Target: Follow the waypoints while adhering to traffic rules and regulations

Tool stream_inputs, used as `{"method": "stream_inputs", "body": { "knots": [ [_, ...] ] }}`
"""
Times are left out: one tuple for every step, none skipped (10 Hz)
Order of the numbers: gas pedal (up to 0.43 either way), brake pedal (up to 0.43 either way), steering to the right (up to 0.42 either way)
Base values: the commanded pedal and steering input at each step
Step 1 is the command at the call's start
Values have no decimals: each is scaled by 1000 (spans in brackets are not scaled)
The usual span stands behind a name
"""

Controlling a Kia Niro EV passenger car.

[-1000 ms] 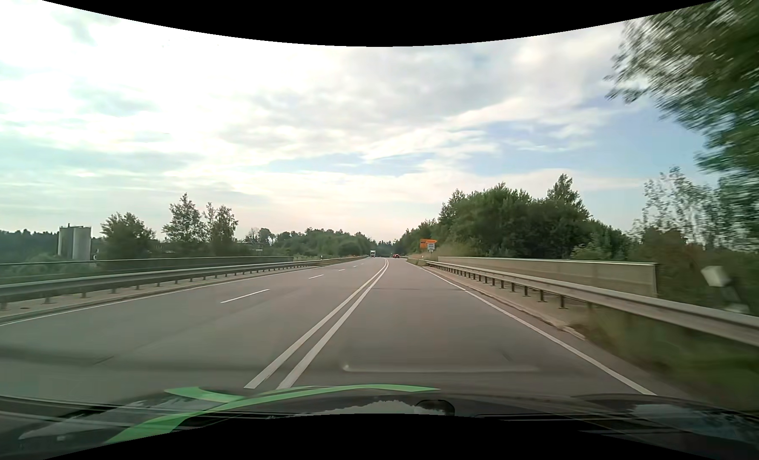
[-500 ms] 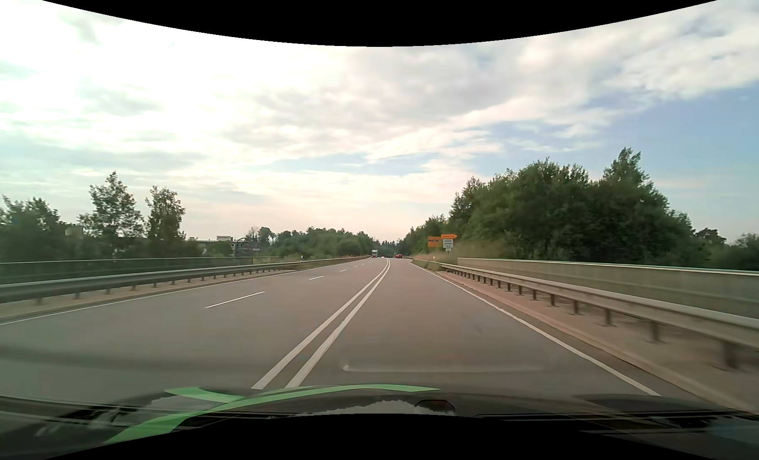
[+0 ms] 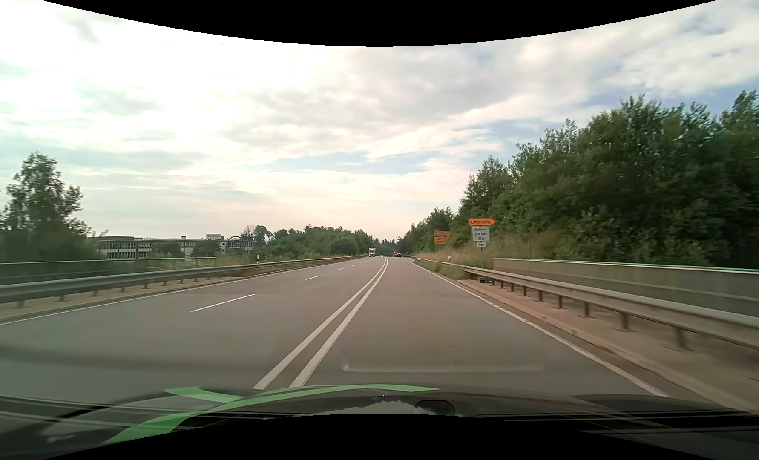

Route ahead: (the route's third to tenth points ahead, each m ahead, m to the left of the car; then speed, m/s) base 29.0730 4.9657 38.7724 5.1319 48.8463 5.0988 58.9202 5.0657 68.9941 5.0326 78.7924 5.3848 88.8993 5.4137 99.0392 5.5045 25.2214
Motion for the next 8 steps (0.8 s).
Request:
{"method": "stream_inputs", "body": {
  "knots": [
    [197,0,0],
    [197,0,0],
    [197,0,-1],
    [197,0,-1],
    [197,0,-1],
    [209,0,-2],
    [209,0,-2],
    [209,0,-2]
  ]
}}
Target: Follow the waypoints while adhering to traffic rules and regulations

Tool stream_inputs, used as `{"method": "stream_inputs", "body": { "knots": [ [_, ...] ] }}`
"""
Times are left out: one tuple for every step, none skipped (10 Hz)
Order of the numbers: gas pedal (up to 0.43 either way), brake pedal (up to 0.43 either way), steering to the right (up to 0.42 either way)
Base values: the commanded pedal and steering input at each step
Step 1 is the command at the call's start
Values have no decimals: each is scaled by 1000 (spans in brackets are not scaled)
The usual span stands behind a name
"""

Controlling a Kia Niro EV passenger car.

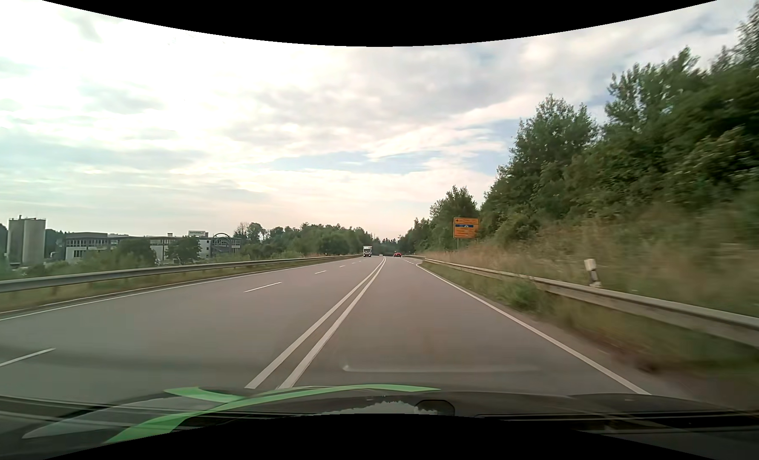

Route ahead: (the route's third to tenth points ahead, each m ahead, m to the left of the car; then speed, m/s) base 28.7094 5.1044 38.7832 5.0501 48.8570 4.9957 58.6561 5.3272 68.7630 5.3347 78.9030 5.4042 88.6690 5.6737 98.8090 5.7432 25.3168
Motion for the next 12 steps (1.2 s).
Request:
{"method": "stream_inputs", "body": {
  "knots": [
    [220,0,-2],
    [220,0,-2],
    [220,0,-3],
    [220,0,-3],
    [220,0,-2],
    [220,0,-3],
    [220,0,-3],
    [220,0,-2],
    [220,0,-3],
    [209,0,-3],
    [209,0,-3],
    [209,0,-2]
  ]
}}
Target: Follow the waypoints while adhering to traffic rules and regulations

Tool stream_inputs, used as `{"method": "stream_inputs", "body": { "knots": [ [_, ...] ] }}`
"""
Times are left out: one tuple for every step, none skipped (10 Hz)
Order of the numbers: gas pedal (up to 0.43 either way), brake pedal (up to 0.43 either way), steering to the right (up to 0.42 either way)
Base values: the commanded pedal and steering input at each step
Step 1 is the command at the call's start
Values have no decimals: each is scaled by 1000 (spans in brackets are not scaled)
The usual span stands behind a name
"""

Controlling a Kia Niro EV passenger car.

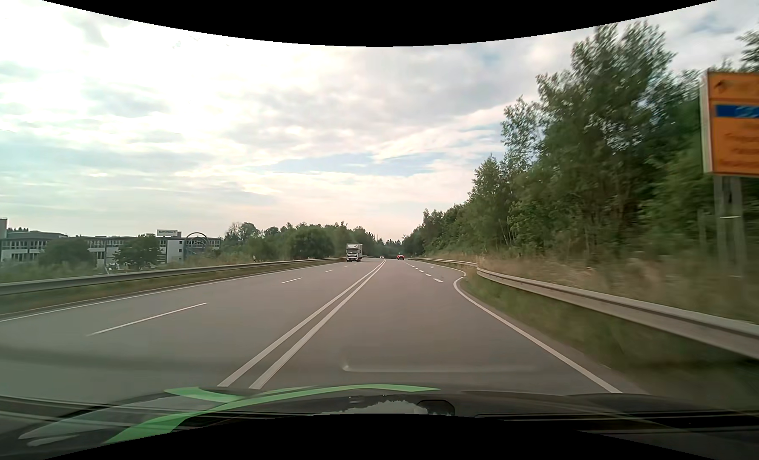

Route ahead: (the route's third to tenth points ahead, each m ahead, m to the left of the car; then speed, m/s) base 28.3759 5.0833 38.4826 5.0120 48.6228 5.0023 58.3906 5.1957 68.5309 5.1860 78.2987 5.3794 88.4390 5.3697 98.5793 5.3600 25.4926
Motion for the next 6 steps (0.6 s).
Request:
{"method": "stream_inputs", "body": {
  "knots": [
    [209,0,-3],
    [220,0,-2],
    [228,0,-3],
    [228,0,-3],
    [240,0,-3],
    [240,0,-2]
  ]
}}
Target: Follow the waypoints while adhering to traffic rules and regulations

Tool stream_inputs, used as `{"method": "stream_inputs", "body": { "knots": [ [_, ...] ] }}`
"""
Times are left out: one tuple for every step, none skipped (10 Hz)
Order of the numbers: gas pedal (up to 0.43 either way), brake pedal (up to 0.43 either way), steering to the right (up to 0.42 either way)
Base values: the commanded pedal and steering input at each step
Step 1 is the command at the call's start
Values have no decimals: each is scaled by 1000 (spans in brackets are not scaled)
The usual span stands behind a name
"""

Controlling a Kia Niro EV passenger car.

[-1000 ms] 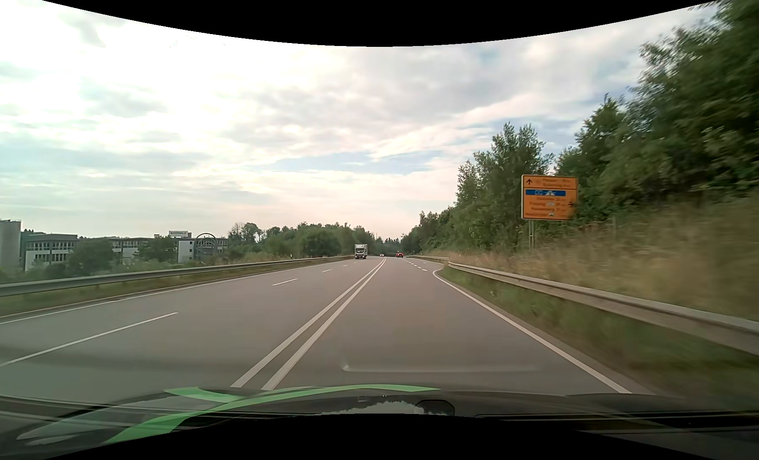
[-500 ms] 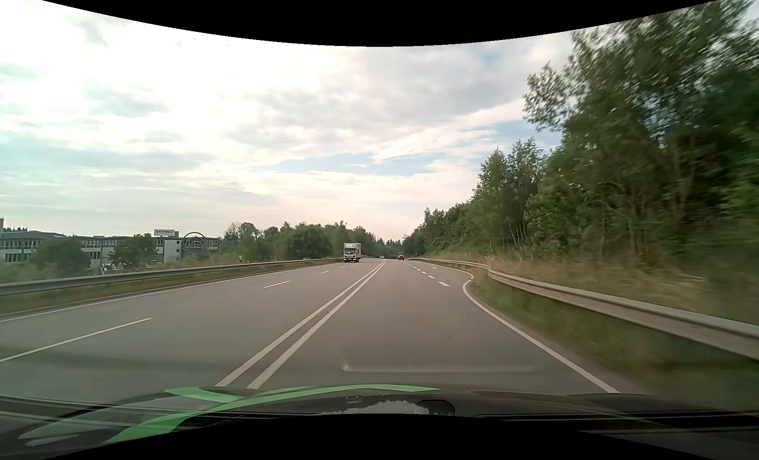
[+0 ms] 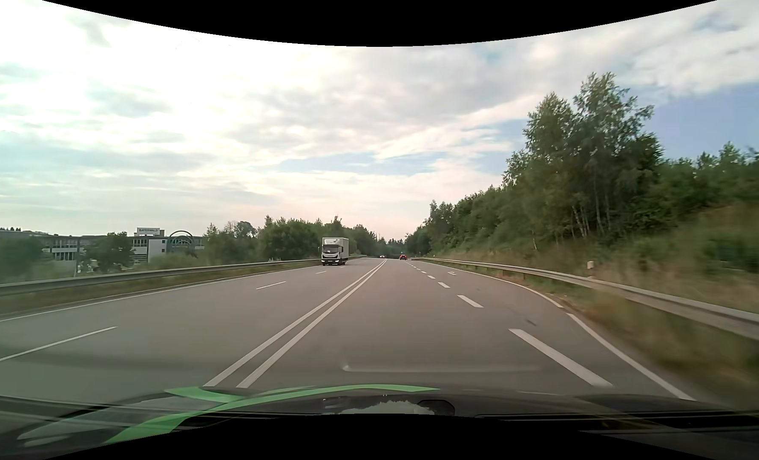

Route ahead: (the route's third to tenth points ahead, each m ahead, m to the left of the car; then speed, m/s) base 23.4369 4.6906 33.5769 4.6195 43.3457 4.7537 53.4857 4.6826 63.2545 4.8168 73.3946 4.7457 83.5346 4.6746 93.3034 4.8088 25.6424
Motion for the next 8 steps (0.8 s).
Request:
{"method": "stream_inputs", "body": {
  "knots": [
    [240,0,-2],
    [240,0,-3],
    [240,0,-3],
    [240,0,-3],
    [240,0,-3],
    [220,0,-3],
    [220,0,-2],
    [220,0,-3]
  ]
}}
